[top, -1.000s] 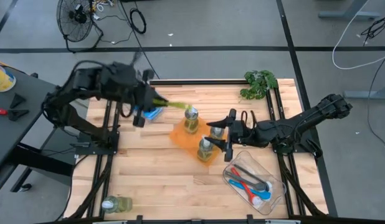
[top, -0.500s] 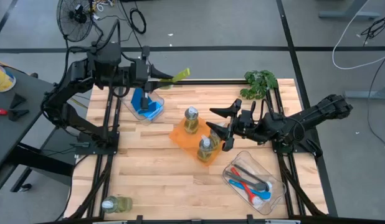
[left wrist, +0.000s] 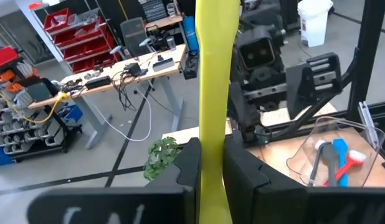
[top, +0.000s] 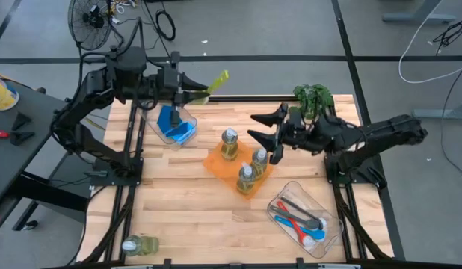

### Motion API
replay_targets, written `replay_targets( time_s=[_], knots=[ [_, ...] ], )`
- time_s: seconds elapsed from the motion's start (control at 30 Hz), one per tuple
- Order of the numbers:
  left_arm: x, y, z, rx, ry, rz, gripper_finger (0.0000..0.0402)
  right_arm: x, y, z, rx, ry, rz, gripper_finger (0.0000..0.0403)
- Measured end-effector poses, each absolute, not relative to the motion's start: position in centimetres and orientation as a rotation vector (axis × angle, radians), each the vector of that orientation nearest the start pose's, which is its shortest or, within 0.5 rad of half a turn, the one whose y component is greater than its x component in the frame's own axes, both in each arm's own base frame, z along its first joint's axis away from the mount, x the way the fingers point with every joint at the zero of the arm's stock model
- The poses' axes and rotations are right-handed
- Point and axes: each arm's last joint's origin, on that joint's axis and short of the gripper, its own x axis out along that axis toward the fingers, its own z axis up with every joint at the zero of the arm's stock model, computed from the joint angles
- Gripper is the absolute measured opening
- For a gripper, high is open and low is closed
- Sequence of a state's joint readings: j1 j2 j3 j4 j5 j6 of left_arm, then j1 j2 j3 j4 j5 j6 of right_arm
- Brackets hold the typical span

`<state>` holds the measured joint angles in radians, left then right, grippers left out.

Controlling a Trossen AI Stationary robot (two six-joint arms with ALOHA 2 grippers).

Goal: Pick & Place Kitchen Sink Supplies
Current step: Put the green dish brush into the bottom transparent bin

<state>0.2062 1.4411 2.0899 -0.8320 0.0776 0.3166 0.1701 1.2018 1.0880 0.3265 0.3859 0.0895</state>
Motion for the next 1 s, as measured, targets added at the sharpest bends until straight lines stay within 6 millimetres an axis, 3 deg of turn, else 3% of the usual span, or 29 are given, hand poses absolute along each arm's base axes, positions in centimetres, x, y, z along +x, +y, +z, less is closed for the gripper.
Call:
replay_targets(
  time_s=[0.2,0.47,1.0],
  knots=[
    [24.3,5.1,54.0,0.241,0.204,0.090,0.0046,26.4,1.6,42.5,0.111,-0.131,-0.209,0.0249],
    [26.0,5.5,53.8,0.236,0.170,0.057,0.0046,26.0,0.7,44.6,0.010,-0.184,-0.151,0.0249],
    [31.8,6.5,50.6,0.190,0.221,-0.057,0.0046,25.9,0.3,44.9,-0.102,-0.203,-0.176,0.0249]
  ],
)
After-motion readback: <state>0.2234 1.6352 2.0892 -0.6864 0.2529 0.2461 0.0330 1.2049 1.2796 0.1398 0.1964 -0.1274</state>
